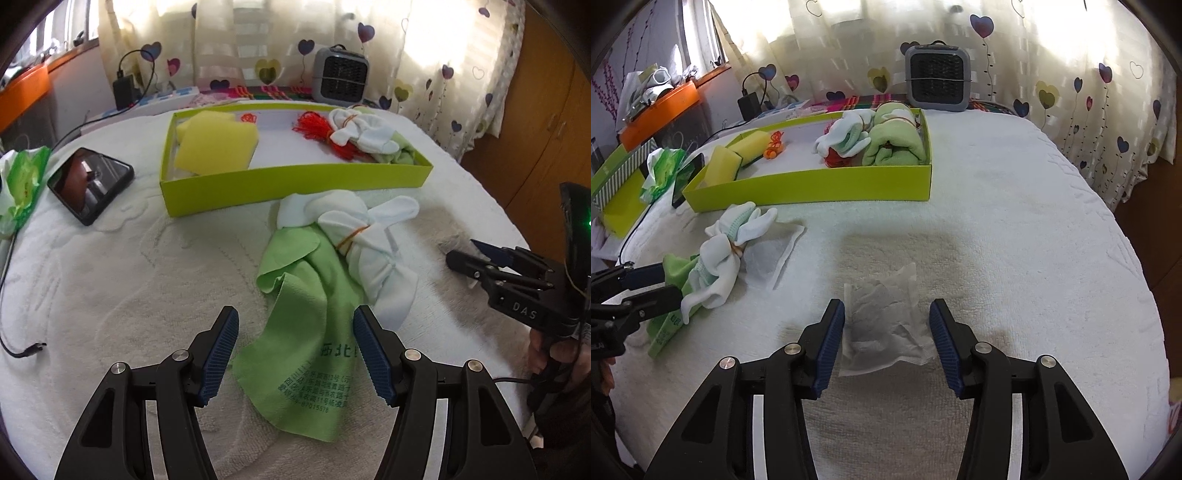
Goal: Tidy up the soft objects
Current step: 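Move left gripper to the green cloth while right gripper moves to the white tissue packet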
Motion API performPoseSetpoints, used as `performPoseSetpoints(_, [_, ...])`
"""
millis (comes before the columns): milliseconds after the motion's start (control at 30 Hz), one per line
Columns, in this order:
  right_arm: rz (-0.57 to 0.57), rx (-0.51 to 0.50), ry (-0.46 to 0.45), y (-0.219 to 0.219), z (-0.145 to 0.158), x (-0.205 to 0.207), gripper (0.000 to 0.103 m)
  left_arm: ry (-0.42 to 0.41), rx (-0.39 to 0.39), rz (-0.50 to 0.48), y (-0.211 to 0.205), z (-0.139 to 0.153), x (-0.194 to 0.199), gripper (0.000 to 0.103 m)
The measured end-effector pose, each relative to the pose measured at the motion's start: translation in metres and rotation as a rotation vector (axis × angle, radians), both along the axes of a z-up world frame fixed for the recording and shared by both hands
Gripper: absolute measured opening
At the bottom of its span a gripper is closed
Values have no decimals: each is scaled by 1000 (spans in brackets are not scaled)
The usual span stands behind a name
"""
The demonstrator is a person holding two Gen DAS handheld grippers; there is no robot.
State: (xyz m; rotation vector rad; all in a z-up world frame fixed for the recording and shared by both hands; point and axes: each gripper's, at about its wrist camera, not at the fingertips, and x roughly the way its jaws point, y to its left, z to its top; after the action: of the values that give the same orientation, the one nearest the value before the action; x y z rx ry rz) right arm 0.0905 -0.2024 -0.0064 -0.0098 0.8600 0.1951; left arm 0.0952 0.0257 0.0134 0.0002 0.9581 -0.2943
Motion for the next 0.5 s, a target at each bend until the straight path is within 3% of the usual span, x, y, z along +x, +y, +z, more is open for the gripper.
performPoseSetpoints(500, [-16,-5,-6,2,0,-5,28,5,32,-20,-5,-6,7,64])
